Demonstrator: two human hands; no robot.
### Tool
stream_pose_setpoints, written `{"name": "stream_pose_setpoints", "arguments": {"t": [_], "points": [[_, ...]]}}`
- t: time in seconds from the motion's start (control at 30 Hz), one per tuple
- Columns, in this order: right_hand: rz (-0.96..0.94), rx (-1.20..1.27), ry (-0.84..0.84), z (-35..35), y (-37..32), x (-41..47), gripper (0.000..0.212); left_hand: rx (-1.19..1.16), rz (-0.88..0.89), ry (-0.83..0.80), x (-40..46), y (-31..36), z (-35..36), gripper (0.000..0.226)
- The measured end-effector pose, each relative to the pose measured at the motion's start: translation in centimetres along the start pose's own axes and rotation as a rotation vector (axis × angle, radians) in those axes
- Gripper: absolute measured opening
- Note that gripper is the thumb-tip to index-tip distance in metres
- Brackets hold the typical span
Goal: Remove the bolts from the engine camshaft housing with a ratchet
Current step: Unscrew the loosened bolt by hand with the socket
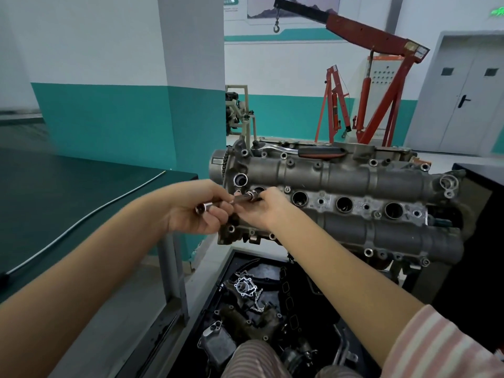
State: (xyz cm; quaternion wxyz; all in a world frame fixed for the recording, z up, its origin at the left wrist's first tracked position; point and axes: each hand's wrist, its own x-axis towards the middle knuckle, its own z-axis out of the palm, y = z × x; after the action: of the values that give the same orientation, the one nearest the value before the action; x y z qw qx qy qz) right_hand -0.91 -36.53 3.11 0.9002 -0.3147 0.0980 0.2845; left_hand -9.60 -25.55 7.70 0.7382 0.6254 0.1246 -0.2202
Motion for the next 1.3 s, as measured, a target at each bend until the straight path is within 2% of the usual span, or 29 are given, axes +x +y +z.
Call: {"name": "stream_pose_setpoints", "arguments": {"t": [0.07,0.1,0.2,0.27,0.37,0.43,0.47,0.53,0.6,0.67,0.77,0.83,0.9,0.97,1.07,1.17,1.27,1.3], "points": [[-0.087,-0.327,0.058,-0.7,0.2,-0.6,0.02,0.179,0.002,0.057,0.1,1.2,-0.2,0.02],[-0.179,-0.533,0.105,-1.1,0.2,-1.0,0.015,0.353,0.019,0.112,0.0,1.8,-0.2,0.017],[-0.561,-1.183,0.162,-2.6,0.6,-1.4,0.024,1.112,0.198,0.4,0.2,3.4,0.9,0.014],[-0.745,-1.377,0.153,-3.4,0.8,-1.3,0.016,1.565,0.37,0.58,0.6,3.7,2.3,0.016],[-0.981,-1.467,0.173,-3.6,0.4,-1.0,0.012,1.836,0.536,0.753,2.2,3.0,4.0,0.02],[-1.198,-1.521,0.242,-3.6,-0.8,-0.8,0.012,1.881,0.576,0.766,4.0,2.7,4.6,0.008],[-1.278,-1.53,0.302,-3.7,-1.5,-0.6,0.013,1.872,0.571,0.758,5.0,2.5,4.8,0.009],[-1.305,-1.558,0.404,-4.1,-2.8,-0.2,0.014,1.8,0.561,0.75,6.6,2.4,5.1,0.016],[-1.24,-1.599,0.443,-4.8,-3.3,0.5,0.015,1.741,0.595,0.734,7.4,3.1,5.4,0.009],[-1.244,-1.729,0.41,-5.4,-2.8,0.8,0.016,1.649,0.576,0.706,7.6,3.5,4.9,0.009],[-1.343,-1.927,0.259,-6.1,-2.3,1.3,0.019,1.416,0.426,0.674,7.6,4.0,3.8,0.019],[-1.319,-1.989,0.208,-5.8,-2.5,1.5,0.019,1.278,0.34,0.636,7.4,3.9,3.7,0.019],[-1.277,-2.009,0.207,-5.1,-2.6,1.7,0.021,1.249,0.33,0.631,7.5,3.7,4.1,0.022],[-1.219,-1.956,0.163,-4.7,-2.3,1.9,0.024,1.284,0.411,0.676,7.8,3.1,4.5,0.024],[-1.138,-1.79,0.134,-4.4,-1.7,2.1,0.011,1.246,0.472,0.667,8.3,2.3,4.7,0.025],[-1.179,-1.721,0.118,-4.7,-1.6,2.3,0.008,1.23,0.548,0.645,7.3,2.2,4.4,0.025],[-1.178,-1.66,0.097,-5.0,-1.7,2.6,0.005,1.368,0.809,0.566,5.7,1.7,3.7,0.013],[-1.165,-1.659,0.103,-5.0,-1.7,2.8,0.005,1.415,0.881,0.521,5.1,1.4,3.3,0.015]]}}
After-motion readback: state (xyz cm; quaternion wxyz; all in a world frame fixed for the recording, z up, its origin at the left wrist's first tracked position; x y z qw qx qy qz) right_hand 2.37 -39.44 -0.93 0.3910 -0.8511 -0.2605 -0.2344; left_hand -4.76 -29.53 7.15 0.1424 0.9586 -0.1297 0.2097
